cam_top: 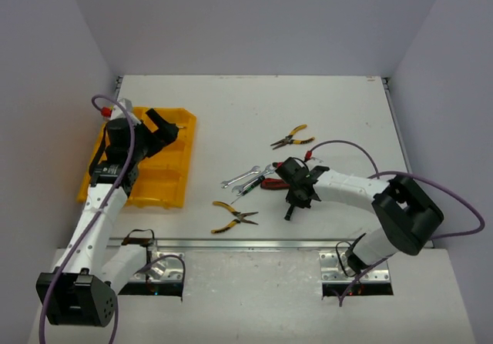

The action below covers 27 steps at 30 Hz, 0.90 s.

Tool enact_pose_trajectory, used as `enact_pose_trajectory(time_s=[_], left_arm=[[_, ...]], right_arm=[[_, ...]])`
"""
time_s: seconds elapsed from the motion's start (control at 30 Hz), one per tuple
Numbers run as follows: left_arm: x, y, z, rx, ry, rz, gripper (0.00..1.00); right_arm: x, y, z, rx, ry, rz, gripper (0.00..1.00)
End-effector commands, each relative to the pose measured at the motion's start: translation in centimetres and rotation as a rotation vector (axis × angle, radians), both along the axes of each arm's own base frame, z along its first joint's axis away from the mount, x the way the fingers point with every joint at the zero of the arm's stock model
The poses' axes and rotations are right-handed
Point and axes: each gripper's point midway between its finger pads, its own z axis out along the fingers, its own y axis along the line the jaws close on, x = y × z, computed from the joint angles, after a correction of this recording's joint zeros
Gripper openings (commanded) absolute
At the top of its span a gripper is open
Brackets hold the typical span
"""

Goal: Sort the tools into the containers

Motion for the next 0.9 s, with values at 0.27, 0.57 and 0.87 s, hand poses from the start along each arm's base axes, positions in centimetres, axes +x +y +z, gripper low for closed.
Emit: enact_pose_trajectory(time_s=[0.27, 0.57, 0.87], left_arm=[[-4.3, -20.6, 3.4, -0.398, -0.242, -0.832, 1.00], [-5.4, -26.1, 5.0, -0.429, -0.295, -0.992, 0.99], [-5.9, -28.3, 3.6, -0.452, -0.250, -1.044, 0.78]], right_arm=[[2.0, 6.5, 15.3, 0.369, -0.585, 0.425, 0.00], [1.2, 10.0, 18.7, 0.377, -0.755, 0.843, 0.00], [-0.8, 12.8, 22.3, 0.538, -0.887, 1.020, 0.00]])
